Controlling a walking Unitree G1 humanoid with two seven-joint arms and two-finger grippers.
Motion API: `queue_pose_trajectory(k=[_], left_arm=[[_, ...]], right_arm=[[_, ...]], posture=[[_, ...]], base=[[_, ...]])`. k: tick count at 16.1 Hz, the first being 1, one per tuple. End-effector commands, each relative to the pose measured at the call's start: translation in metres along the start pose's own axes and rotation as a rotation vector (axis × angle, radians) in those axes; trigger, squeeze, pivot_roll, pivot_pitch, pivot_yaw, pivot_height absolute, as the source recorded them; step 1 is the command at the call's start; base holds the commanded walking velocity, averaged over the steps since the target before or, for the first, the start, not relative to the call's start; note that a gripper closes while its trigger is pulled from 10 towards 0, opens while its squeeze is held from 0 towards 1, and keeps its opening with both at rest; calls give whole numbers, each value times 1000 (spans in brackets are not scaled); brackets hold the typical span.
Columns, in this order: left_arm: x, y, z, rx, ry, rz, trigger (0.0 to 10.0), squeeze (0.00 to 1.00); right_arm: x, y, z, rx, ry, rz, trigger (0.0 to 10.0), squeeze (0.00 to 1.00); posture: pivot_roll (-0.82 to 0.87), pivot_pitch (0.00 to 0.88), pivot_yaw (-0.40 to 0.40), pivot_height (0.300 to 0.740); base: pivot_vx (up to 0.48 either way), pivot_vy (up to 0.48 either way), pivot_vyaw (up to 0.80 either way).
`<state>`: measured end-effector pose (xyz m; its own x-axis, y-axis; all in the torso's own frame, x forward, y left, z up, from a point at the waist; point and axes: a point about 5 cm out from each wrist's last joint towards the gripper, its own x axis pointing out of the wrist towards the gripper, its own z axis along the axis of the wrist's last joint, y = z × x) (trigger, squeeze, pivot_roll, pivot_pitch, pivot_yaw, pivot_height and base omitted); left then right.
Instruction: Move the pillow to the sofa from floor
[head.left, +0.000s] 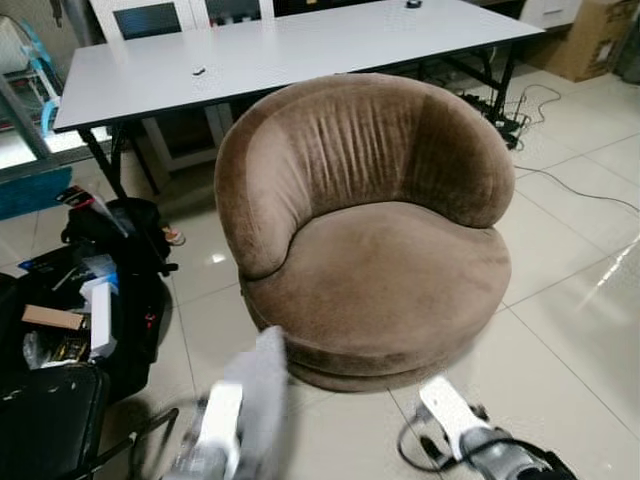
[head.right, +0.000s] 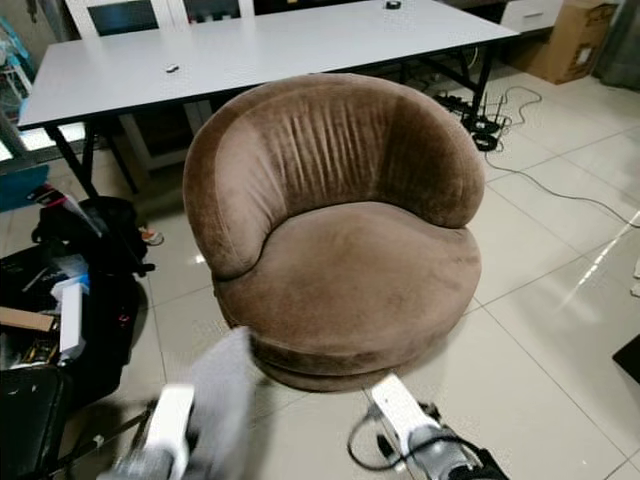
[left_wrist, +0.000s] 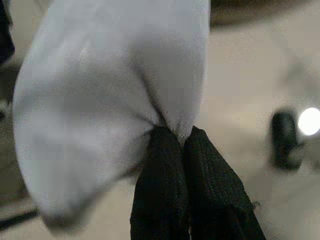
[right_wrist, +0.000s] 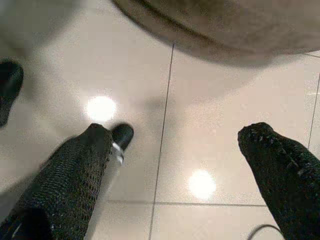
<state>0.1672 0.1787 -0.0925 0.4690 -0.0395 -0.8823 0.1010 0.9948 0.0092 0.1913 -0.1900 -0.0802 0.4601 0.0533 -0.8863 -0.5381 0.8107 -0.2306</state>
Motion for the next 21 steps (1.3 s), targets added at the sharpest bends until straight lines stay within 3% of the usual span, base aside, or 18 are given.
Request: queue_pose_trajectory(k=[1, 3, 21], left_arm=[[0, 4, 5, 1, -25, 10, 10000, 0], [-1, 11, 4, -20, -26, 30, 10000, 0], [-3, 11, -7, 31, -25, -1, 10000, 0]], right_arm=[[0, 1, 3, -20, -5, -3, 10000, 0], [1, 4, 8, -8, -27, -14, 10000, 0], [1, 7, -2, 0, -10, -14, 10000, 0]], posture=[[-106, 0, 78, 740], [-107, 0, 80, 740], [-134, 0, 88, 740]], base=[[0, 0, 0], [0, 0, 0], [0, 0, 0]])
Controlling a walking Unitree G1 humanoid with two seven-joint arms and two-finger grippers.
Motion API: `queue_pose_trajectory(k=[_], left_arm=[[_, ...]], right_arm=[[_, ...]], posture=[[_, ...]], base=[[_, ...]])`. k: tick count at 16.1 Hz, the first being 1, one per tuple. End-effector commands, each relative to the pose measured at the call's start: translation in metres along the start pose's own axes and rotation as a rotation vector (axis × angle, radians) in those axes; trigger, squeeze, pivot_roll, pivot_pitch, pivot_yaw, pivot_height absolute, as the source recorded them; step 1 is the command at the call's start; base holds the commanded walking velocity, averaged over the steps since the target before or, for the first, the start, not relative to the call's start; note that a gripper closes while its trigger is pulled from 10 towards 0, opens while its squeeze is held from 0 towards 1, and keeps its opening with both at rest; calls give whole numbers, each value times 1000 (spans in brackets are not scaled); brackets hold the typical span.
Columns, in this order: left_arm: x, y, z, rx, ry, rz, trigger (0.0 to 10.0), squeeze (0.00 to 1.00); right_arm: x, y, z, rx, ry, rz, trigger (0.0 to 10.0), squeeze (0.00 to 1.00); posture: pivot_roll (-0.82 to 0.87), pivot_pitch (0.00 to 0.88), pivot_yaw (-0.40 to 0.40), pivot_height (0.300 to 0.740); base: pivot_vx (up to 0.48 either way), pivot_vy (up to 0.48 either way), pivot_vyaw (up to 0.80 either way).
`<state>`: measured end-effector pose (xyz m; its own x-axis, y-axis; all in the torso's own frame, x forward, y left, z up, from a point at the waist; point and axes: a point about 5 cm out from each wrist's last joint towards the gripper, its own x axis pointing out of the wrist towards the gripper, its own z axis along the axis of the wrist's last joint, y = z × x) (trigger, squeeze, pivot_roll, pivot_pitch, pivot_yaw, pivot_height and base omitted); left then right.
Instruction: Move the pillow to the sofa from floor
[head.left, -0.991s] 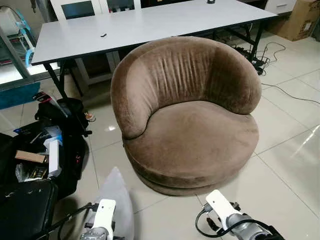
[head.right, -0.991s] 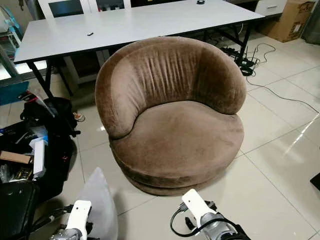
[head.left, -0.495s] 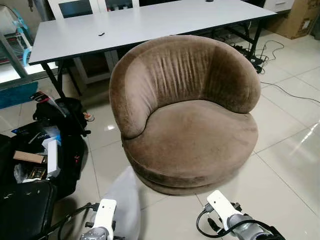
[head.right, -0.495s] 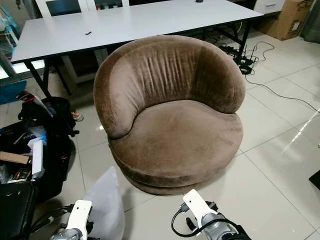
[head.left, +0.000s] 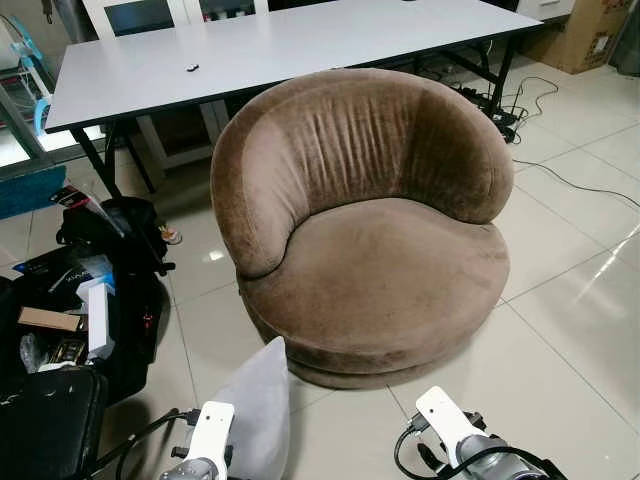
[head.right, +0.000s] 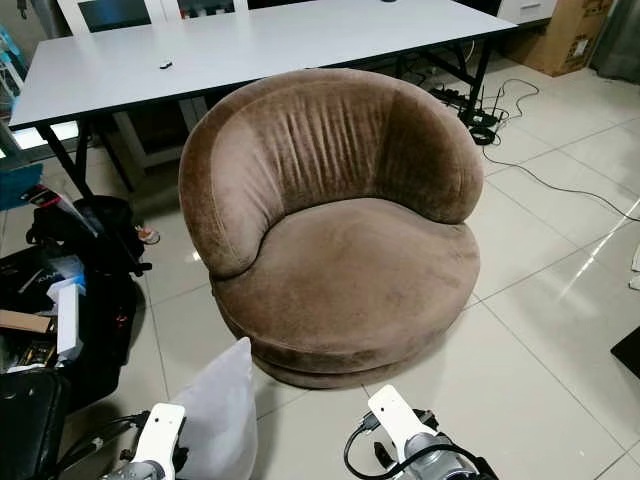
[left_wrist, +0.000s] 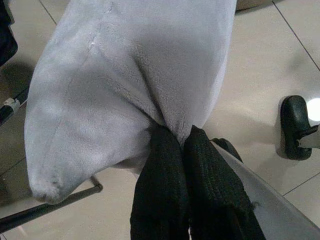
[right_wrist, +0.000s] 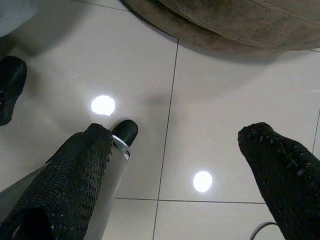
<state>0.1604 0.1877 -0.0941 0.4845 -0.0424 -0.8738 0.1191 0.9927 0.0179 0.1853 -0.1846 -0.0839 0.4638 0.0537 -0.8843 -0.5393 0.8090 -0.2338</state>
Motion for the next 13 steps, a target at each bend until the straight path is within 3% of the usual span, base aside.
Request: queue_pose_trajectory(k=[1, 13], left_arm=[[-1, 3, -1, 9, -8, 0, 10000, 0], [-3, 6, -10, 34, 8, 5, 10000, 0]], right_arm=[[0, -1, 0, 8, -6, -13, 10000, 0], [0, 8, -2, 16, -8, -5, 10000, 0]], posture=[[-134, 0, 91, 740], [-142, 0, 102, 740]], base=[[0, 0, 0], [0, 0, 0]])
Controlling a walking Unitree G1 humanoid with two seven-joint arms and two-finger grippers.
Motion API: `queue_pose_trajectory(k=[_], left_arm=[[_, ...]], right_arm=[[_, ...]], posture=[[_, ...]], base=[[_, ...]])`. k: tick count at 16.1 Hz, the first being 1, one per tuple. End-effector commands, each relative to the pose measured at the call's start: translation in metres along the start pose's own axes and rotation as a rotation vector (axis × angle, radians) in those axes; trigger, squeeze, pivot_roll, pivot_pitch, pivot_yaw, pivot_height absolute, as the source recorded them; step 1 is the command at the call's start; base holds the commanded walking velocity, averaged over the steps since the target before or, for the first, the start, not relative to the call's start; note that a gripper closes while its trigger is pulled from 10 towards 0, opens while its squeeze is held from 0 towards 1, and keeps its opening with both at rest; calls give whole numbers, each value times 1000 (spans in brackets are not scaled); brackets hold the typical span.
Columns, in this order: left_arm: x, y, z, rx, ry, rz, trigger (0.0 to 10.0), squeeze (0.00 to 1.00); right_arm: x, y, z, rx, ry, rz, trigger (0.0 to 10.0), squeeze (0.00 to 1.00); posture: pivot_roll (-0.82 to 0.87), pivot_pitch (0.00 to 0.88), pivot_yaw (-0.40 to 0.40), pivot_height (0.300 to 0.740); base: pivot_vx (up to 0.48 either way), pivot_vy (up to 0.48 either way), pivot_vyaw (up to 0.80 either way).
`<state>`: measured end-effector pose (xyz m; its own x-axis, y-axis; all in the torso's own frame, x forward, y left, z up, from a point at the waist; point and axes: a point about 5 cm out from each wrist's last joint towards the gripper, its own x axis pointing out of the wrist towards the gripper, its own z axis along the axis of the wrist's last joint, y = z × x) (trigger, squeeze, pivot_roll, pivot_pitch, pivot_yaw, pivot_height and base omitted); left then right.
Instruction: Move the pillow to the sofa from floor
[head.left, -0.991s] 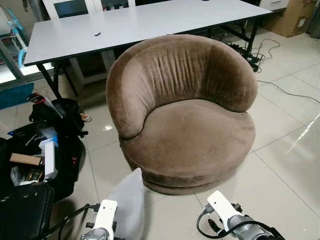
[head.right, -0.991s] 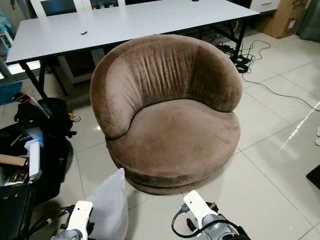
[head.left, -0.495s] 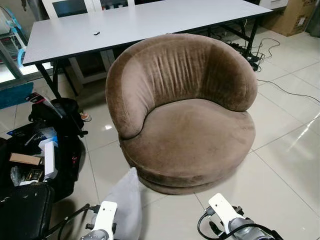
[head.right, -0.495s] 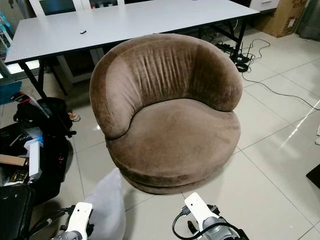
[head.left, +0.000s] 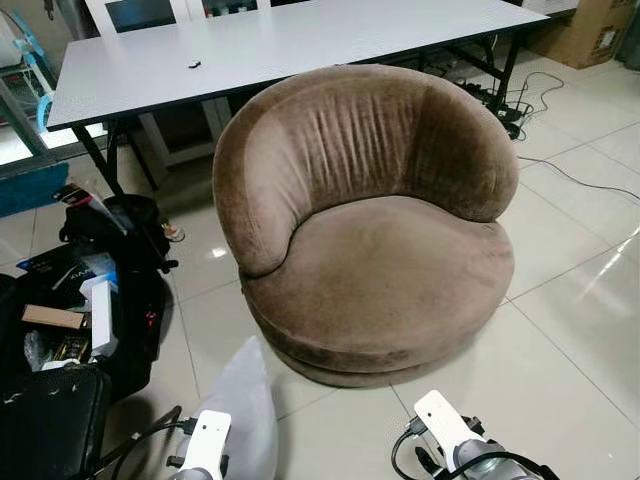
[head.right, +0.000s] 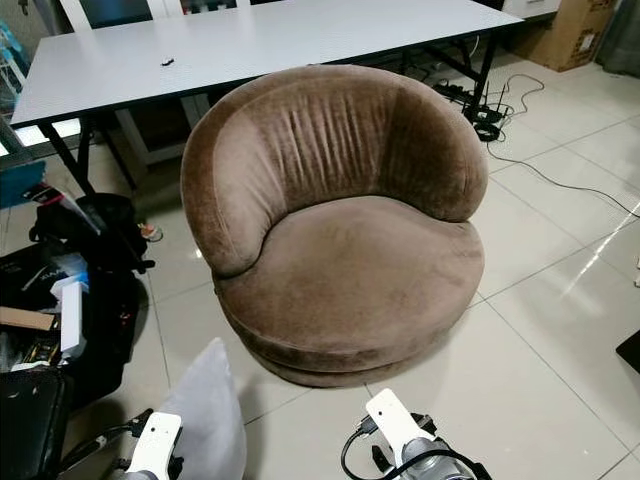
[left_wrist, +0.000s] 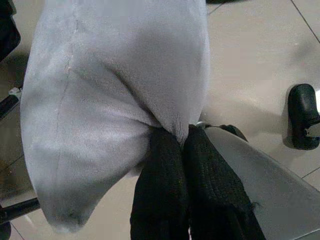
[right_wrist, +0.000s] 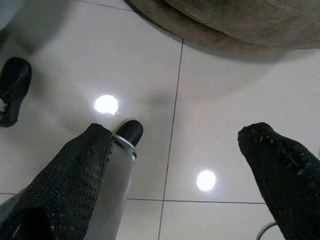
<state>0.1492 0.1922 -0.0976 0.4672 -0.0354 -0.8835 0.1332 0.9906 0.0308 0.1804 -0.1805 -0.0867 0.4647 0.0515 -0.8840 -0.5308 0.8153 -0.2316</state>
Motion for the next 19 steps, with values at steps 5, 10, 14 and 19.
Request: queue_pose_trajectory(k=[5, 10, 14, 19], left_arm=[[-1, 2, -1, 16, -6, 6, 10000, 0], [0, 4, 2, 37, -6, 12, 10000, 0], [0, 4, 3, 40, -1, 12, 10000, 0], [0, 4, 6, 40, -7, 11, 10000, 0]], right_arm=[[0, 2, -2, 9, 4, 7, 10000, 0], [0, 2, 1, 7, 0, 0, 10000, 0], [1, 1, 2, -1, 6, -1, 10000, 0], [1, 0, 4, -6, 3, -1, 10000, 0]], posture=[[-143, 0, 106, 740], [-151, 0, 121, 740], [-145, 0, 117, 740], [-150, 0, 118, 740]], base=[[0, 0, 0], [0, 0, 0], [0, 0, 0], [0, 0, 0]])
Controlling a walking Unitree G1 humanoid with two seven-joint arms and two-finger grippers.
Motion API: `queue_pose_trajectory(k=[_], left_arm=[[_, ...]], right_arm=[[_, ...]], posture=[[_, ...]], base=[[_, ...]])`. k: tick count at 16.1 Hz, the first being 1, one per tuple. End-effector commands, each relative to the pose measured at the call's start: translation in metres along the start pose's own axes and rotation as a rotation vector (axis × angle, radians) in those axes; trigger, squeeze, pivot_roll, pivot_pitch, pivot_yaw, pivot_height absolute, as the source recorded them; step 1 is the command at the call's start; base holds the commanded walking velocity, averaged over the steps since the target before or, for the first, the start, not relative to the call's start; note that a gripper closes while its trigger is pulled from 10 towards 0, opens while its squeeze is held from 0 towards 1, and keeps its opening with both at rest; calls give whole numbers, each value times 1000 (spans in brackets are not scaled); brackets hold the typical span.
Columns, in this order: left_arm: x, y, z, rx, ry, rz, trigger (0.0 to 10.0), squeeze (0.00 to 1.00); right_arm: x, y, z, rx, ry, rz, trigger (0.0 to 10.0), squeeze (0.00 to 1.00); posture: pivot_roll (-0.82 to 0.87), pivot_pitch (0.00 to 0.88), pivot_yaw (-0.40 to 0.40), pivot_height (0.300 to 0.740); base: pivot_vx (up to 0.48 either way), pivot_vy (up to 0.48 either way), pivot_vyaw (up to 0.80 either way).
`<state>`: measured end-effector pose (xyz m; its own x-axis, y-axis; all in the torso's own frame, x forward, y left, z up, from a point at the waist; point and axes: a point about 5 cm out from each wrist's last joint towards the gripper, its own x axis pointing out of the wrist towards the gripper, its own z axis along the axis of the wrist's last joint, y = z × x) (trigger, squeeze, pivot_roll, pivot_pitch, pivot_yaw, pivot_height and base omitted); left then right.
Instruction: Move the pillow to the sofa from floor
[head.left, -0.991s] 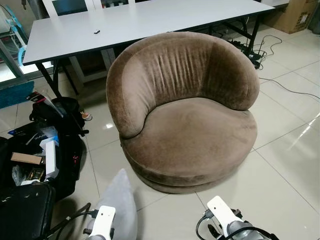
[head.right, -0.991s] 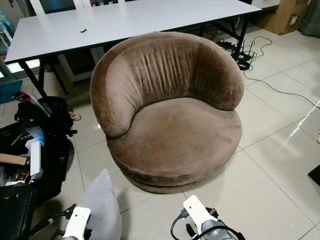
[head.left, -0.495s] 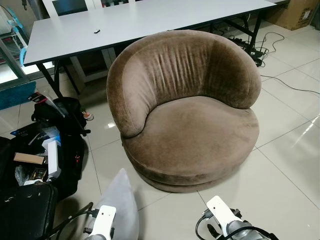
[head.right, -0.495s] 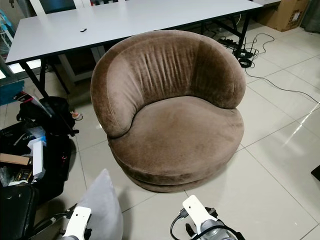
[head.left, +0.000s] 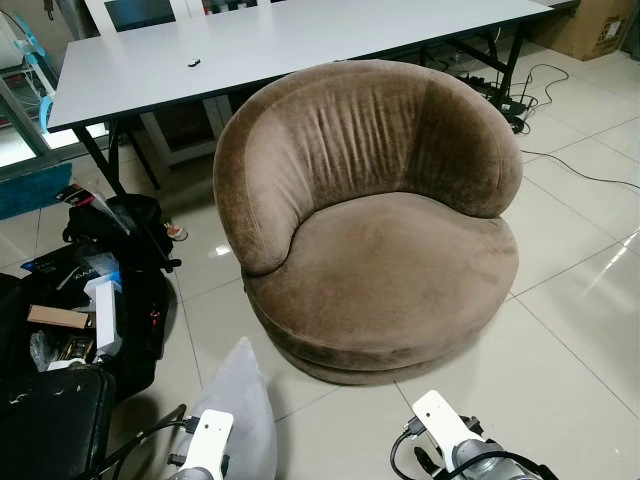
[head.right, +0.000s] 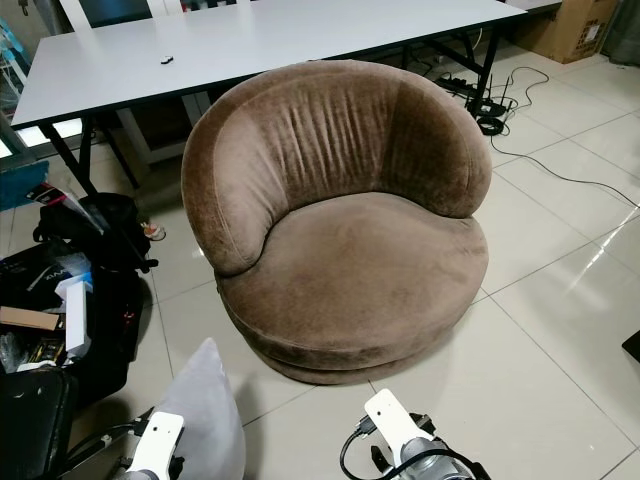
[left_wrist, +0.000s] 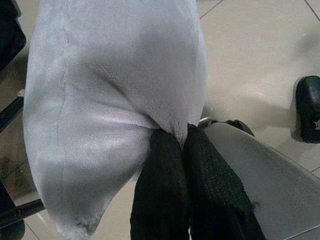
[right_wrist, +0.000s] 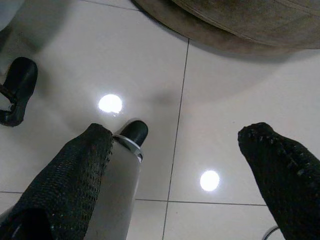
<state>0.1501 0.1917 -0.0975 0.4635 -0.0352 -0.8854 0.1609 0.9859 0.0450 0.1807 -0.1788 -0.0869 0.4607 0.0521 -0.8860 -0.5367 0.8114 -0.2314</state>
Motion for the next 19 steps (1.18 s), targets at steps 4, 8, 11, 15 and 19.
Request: queue_pose_trajectory(k=[4, 8, 11, 15, 19], left_arm=[[0, 6, 8, 20, -15, 10, 10000, 0], [1, 6, 11, 24, -21, 11, 10000, 0], [1, 7, 13, 27, -21, 11, 10000, 0], [1, 7, 14, 34, -18, 14, 10000, 0], [1, 6, 18, -40, -91, 11, 10000, 0]], right_arm=[[1, -3, 5, 10, -7, -8, 10000, 0], [1, -4, 8, 18, -10, -11, 10000, 0], [1, -4, 10, 16, -13, -13, 10000, 0], [1, -5, 11, 14, -14, -13, 10000, 0], [0, -5, 15, 50, -74, -27, 10000, 0]], posture=[[-160, 0, 125, 740], [-161, 0, 125, 740], [-162, 0, 125, 740], [-161, 0, 123, 740], [-155, 0, 122, 740]], base=[[0, 0, 0], [0, 0, 0], [0, 0, 0], [0, 0, 0], [0, 0, 0]])
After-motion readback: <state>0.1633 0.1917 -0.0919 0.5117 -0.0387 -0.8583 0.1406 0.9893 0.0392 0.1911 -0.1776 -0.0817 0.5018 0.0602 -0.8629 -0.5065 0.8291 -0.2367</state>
